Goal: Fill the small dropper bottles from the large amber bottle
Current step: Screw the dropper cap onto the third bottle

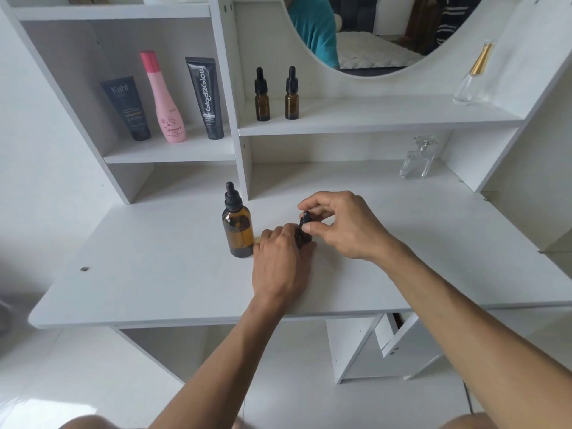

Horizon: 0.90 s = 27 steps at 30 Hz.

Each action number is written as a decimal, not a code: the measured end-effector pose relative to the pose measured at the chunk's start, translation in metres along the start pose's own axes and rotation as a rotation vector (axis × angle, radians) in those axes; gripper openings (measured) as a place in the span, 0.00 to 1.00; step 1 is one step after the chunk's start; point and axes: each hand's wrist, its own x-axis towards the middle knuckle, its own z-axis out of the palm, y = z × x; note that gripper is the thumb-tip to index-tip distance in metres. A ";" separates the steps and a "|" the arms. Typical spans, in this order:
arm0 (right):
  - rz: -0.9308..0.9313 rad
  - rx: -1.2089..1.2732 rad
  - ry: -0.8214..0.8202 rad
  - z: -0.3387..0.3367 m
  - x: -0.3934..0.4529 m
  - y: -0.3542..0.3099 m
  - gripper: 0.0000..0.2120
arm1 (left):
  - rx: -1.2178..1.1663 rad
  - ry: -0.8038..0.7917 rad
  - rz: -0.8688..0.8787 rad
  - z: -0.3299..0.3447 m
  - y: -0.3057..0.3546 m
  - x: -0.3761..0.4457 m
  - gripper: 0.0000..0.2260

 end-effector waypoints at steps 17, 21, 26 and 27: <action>-0.028 0.010 0.116 0.012 -0.005 0.005 0.15 | 0.000 0.005 -0.005 -0.001 0.002 0.000 0.08; -0.030 0.023 0.130 0.013 -0.007 0.004 0.13 | 0.028 0.002 0.003 -0.002 0.002 -0.001 0.10; -0.020 0.032 0.111 0.014 -0.007 0.006 0.12 | 0.021 -0.026 -0.006 -0.001 0.000 -0.001 0.15; -0.015 0.038 0.115 0.014 -0.007 0.007 0.11 | 0.020 -0.030 -0.010 -0.001 0.000 -0.001 0.17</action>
